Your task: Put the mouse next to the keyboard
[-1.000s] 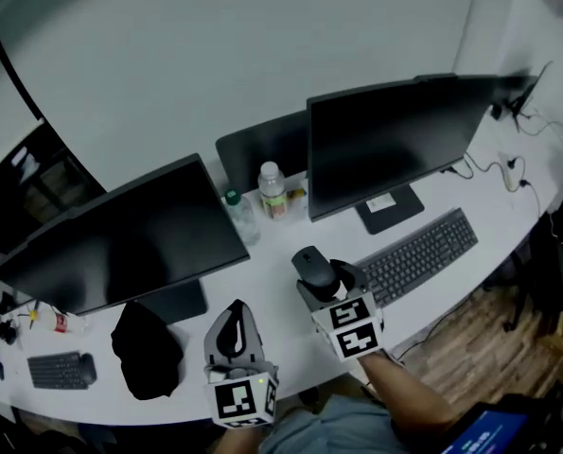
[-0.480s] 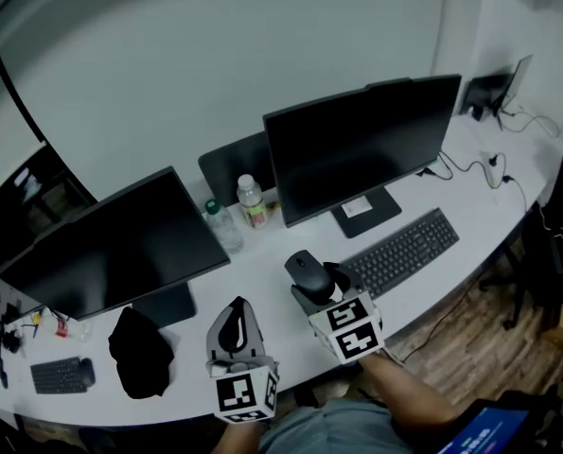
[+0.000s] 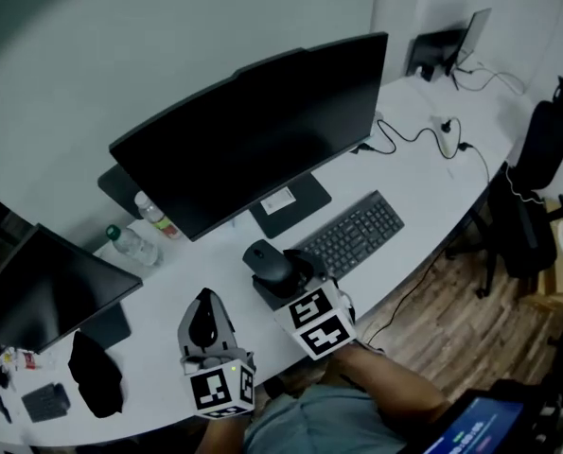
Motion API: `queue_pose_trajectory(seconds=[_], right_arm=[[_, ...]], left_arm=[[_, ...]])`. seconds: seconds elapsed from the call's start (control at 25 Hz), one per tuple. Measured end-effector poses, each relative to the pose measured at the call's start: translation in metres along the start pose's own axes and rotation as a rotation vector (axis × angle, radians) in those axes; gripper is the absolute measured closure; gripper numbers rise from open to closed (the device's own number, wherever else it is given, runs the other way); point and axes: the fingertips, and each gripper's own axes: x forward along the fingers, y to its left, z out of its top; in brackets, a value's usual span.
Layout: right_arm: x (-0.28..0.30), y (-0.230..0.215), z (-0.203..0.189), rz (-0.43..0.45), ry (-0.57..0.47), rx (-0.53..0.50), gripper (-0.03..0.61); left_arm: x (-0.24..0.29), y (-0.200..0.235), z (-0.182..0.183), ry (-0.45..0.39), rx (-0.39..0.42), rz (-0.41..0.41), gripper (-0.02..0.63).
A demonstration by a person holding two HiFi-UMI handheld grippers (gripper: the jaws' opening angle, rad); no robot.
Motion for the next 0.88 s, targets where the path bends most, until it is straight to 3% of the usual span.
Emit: queue_pose_trajectory(seconds=[0.52, 0.88], right_arm=[[-0.055, -0.194, -0.044, -0.184, 0.052, 0.076, 0.278], [-0.092, -0.307, -0.087, -0.306, 0.103, 0.126, 0.276]], left_arm=[[0.107, -0.143, -0.006, 0.008, 0.004, -0.164, 0.609], [0.151, -0.215, -0.023, 0.082, 0.023, -0.25, 0.609]])
